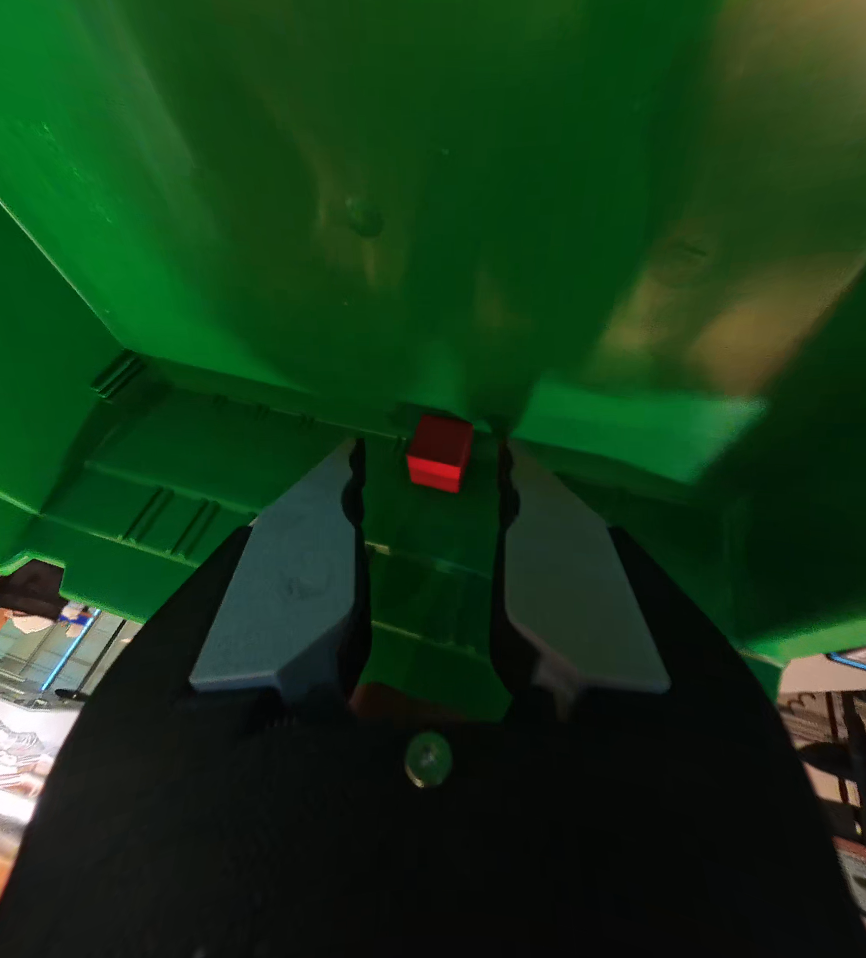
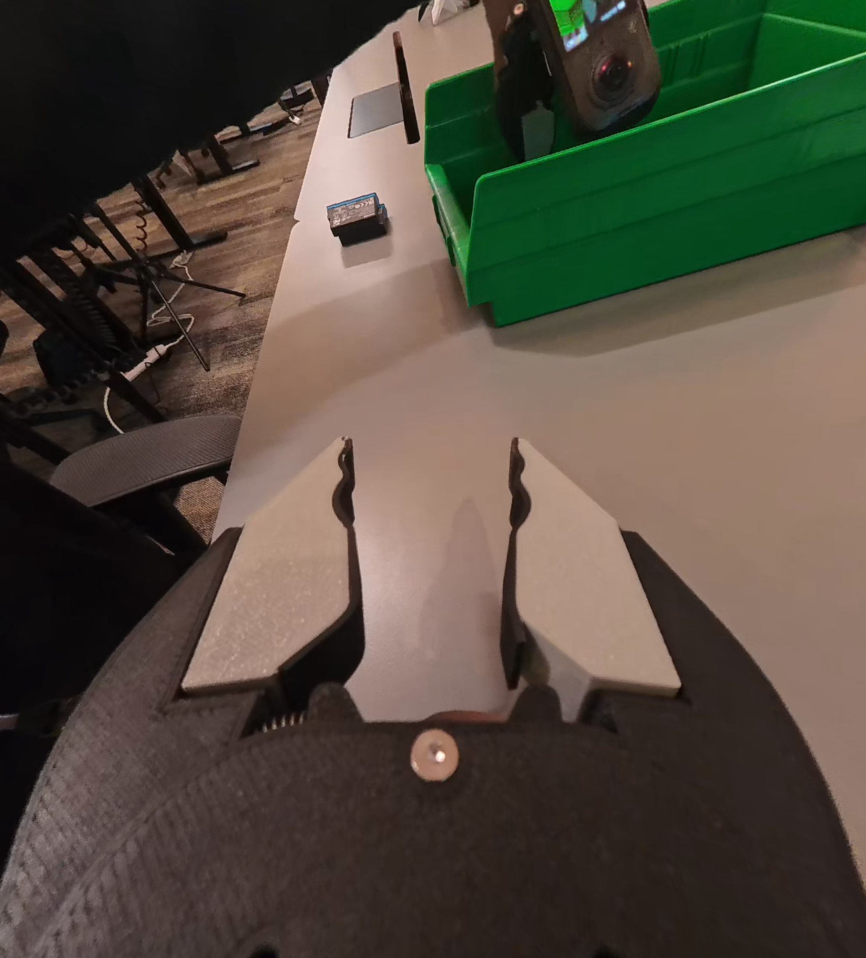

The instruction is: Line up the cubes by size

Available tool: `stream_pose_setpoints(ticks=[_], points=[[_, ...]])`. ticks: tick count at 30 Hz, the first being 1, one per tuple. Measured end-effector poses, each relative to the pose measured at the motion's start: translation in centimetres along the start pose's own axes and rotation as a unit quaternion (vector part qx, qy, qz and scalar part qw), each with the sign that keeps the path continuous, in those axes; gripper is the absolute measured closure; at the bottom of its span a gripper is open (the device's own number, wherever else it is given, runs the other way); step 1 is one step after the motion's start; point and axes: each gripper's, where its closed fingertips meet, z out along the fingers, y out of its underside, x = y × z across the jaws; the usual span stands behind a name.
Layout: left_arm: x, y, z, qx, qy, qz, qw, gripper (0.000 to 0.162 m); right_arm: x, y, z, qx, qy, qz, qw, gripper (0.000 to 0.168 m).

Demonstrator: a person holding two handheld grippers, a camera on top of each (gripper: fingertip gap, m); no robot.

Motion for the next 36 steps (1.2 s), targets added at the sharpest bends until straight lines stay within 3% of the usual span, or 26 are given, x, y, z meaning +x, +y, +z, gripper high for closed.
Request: stream_pose_setpoints(ticks=[7, 11, 13, 17, 22, 24, 27, 30, 36], points=[[0.1, 0.7, 0.8, -0.022, 0.036, -0.013, 0.999, 0.113, -0.3, 0.4, 0.1, -0.013, -0.008, -0.002, 1.000, 0.111], [1.4, 1.2, 1.1, -0.037, 0.088, -0.009, 0.995, 0.142, -0.8, 0.6, 0.2, -0.018, -0.017, -0.008, 1.000, 0.111], [1.4, 1.2, 1.1, -0.040, 0.091, -0.009, 0.995, 0.142, -0.9, 0.7, 0.3, -0.020, -0.017, -0.011, 1.000, 0.112], [1.4, 1.1, 0.9, -0.028, 0.071, -0.002, 0.997, 0.143, -0.6, 0.8, 0.2, -0.022, -0.014, -0.012, 1.000, 0.113], [-0.7, -0.3, -1.9, 0.091, -0.021, -0.063, 0.994, 0.143, -0.8, 0.4, 0.0, -0.013, -0.020, -0.005, 1.000, 0.114], [-2.8, -1.1, -5.2, 0.189, -0.080, -0.127, 0.970, 0.142, -0.8, 0.1, -0.2, -0.006, -0.019, -0.005, 1.000, 0.115], [-5.2, -2.8, -11.4, 0.323, -0.171, -0.199, 0.909, 0.142, -1.1, -0.6, -0.5, 0.011, -0.027, 0.000, 1.000, 0.115], [-5.0, -6.4, -18.3, 0.425, -0.258, -0.200, 0.844, 0.142, -1.0, -1.1, -0.9, 0.024, -0.021, -0.006, 0.999, 0.115], [0.4, -15.1, -29.6, 0.578, -0.367, -0.155, 0.712, 0.142, -1.3, -3.6, -3.0, 0.083, -0.007, -0.037, 0.996, 0.120]])
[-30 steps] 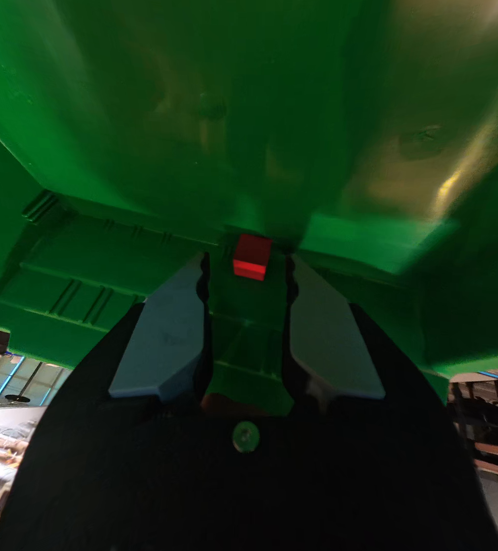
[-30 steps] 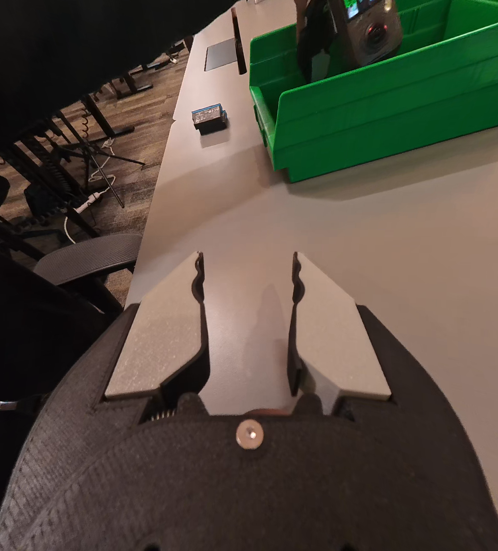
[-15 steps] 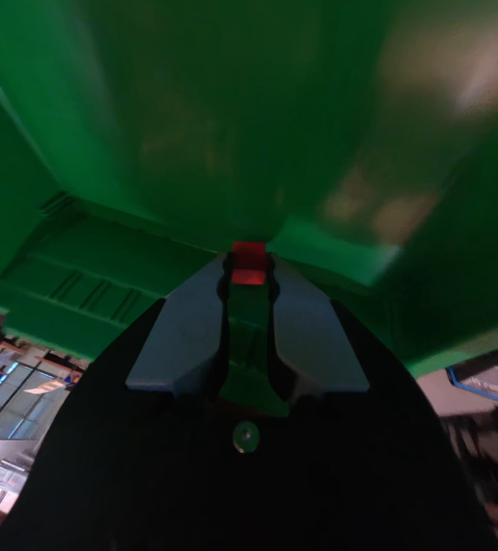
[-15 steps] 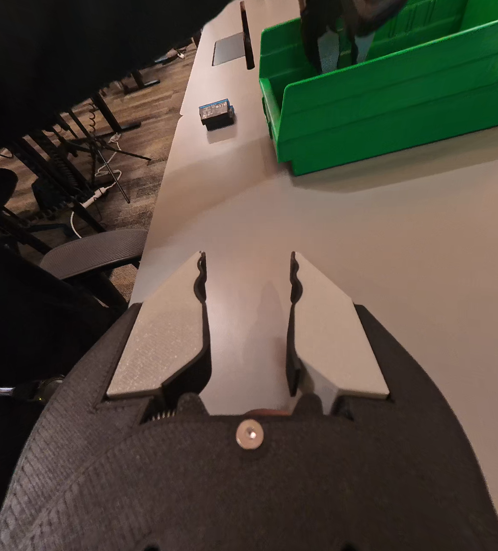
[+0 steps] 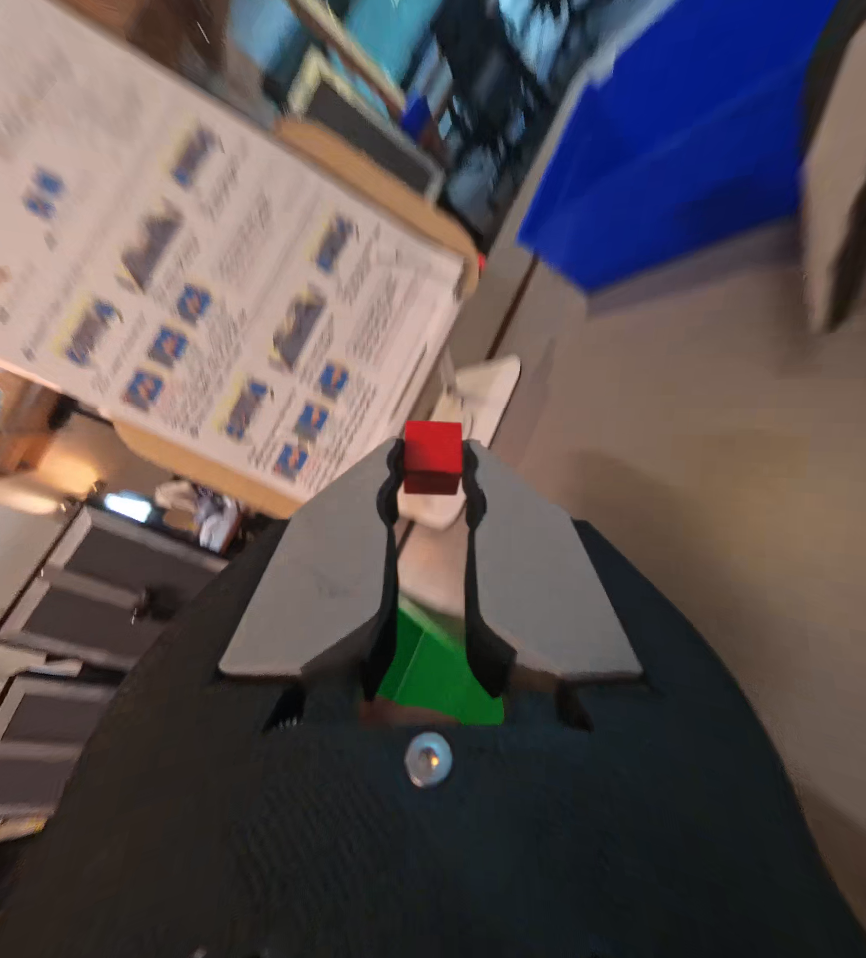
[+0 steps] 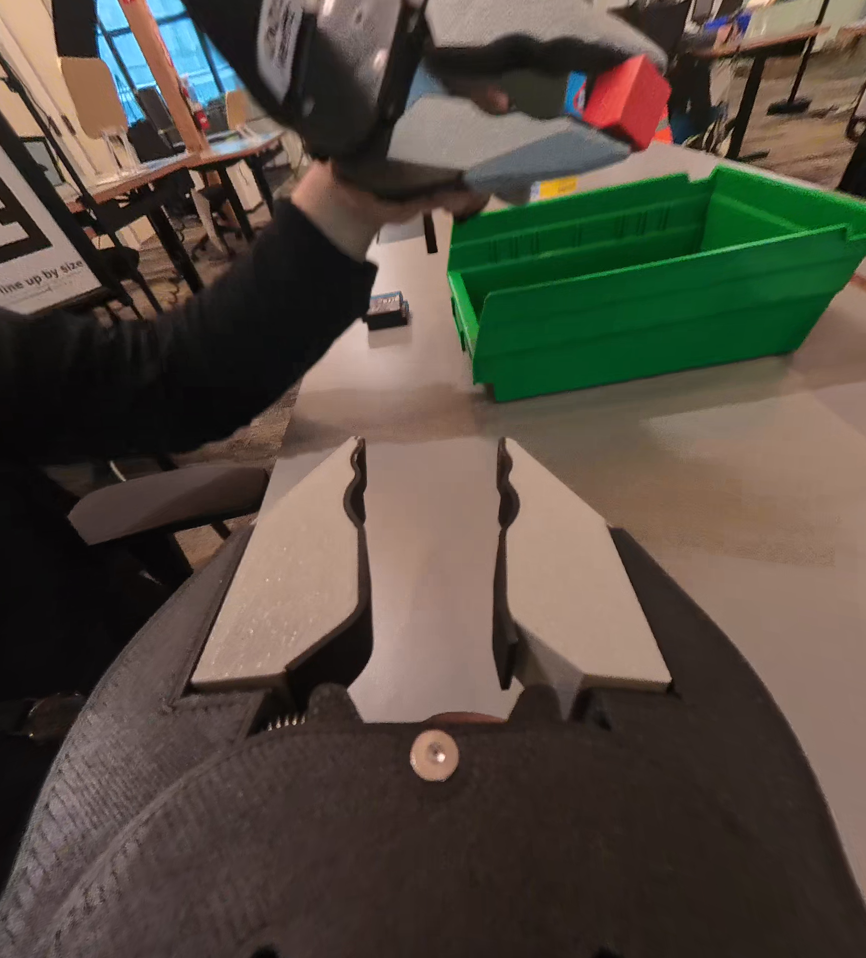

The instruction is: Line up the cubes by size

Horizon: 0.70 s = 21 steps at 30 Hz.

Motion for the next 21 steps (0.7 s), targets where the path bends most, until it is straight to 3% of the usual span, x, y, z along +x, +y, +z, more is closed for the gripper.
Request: stream_pose_setpoints(ticks=[3, 8, 14, 21], points=[[2.7, -4.0, 1.1, 0.068, -0.034, -0.004, 0.997, 0.143, 0.3, -1.0, -1.0, 0.019, 0.008, -0.002, 1.000, 0.120], [5.4, -6.5, 2.8, 0.109, -0.076, 0.012, 0.991, 0.143, 1.4, -1.5, -2.0, 0.044, 0.017, 0.025, 0.999, 0.120], [8.3, -5.1, 3.9, 0.096, -0.035, 0.019, 0.995, 0.143, 1.4, -1.6, -2.0, 0.046, 0.019, 0.027, 0.998, 0.120], [8.0, -5.2, 3.2, 0.110, -0.044, 0.012, 0.993, 0.143, 0.9, -1.7, -1.6, 0.042, 0.016, 0.018, 0.999, 0.119]])
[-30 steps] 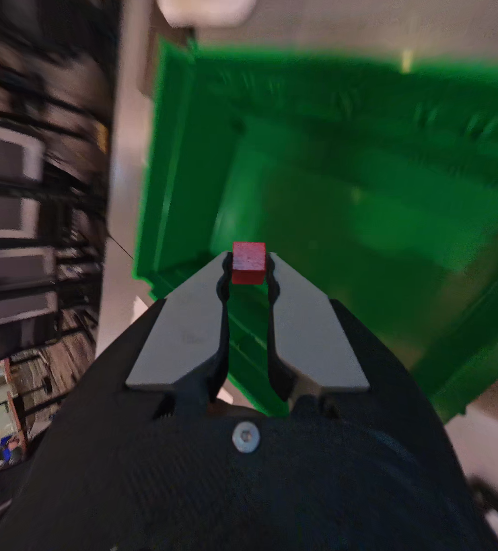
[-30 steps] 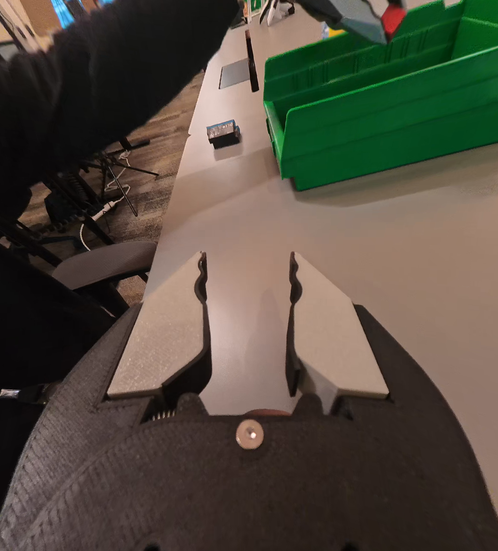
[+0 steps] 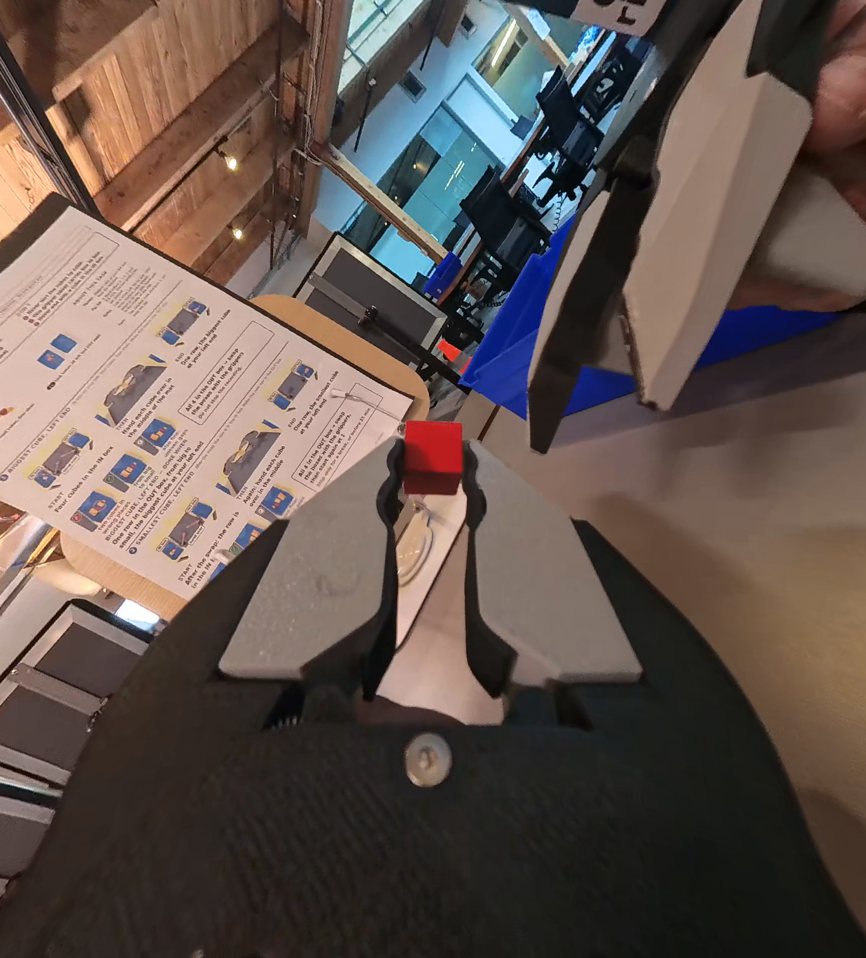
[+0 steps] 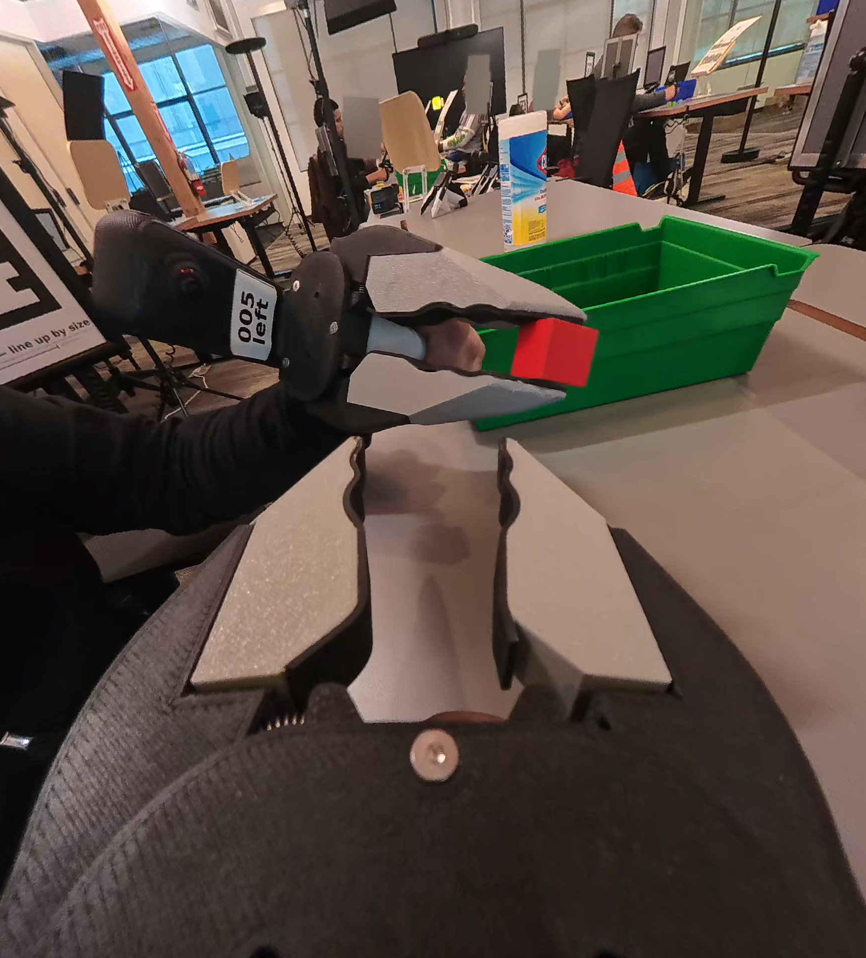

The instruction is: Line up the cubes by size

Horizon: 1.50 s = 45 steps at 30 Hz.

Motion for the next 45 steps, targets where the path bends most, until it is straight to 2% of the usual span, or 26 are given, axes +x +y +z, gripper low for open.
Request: stream_pose_setpoints(ticks=[11, 15, 18, 20, 23, 25, 26, 27, 29, 39, 45], points=[[1.8, -2.1, -1.3, 0.079, 0.049, 0.012, 0.996, 0.143, 0.4, -0.9, -1.4, 0.007, 0.010, 0.015, 1.000, 0.114], [2.9, -2.6, -1.4, 0.090, 0.060, 0.039, 0.993, 0.143, 0.9, -0.9, -1.7, 0.015, 0.001, 0.057, 0.998, 0.114], [3.4, -2.5, -1.3, 0.085, 0.056, 0.067, 0.993, 0.143, 0.3, -1.1, -1.8, 0.020, -0.028, 0.076, 0.996, 0.127], [3.7, -2.6, -1.3, 0.086, 0.062, 0.070, 0.992, 0.143, 0.6, -0.9, -1.7, 0.018, -0.014, 0.071, 0.997, 0.131], [4.1, -3.0, -1.3, 0.093, 0.067, 0.068, 0.991, 0.143, 0.9, -0.7, -1.5, 0.011, -0.001, 0.066, 0.998, 0.121], [4.3, -3.3, -1.3, 0.098, 0.069, 0.069, 0.990, 0.143, 0.9, -0.4, -1.2, 0.003, 0.001, 0.064, 0.998, 0.122], [4.5, -3.4, -1.4, 0.099, 0.071, 0.070, 0.990, 0.143, 0.9, -0.3, -1.1, -0.001, 0.003, 0.060, 0.998, 0.128], [4.7, -3.4, -1.4, 0.099, 0.074, 0.070, 0.990, 0.143, 0.9, -0.2, -1.1, -0.002, 0.006, 0.050, 0.999, 0.146], [4.8, -3.3, -1.3, 0.096, 0.074, 0.073, 0.990, 0.143, 0.8, -0.2, -1.1, -0.006, 0.011, 0.038, 0.999, 0.149], [4.9, -2.9, -0.8, 0.088, 0.070, 0.047, 0.993, 0.142, 1.4, 0.0, -1.2, -0.017, 0.051, 0.008, 0.999, 0.149], [4.6, -2.5, -0.4, 0.079, 0.075, -0.016, 0.994, 0.133, 2.2, -0.8, -2.5, 0.002, 0.090, -0.017, 0.996, 0.150]])
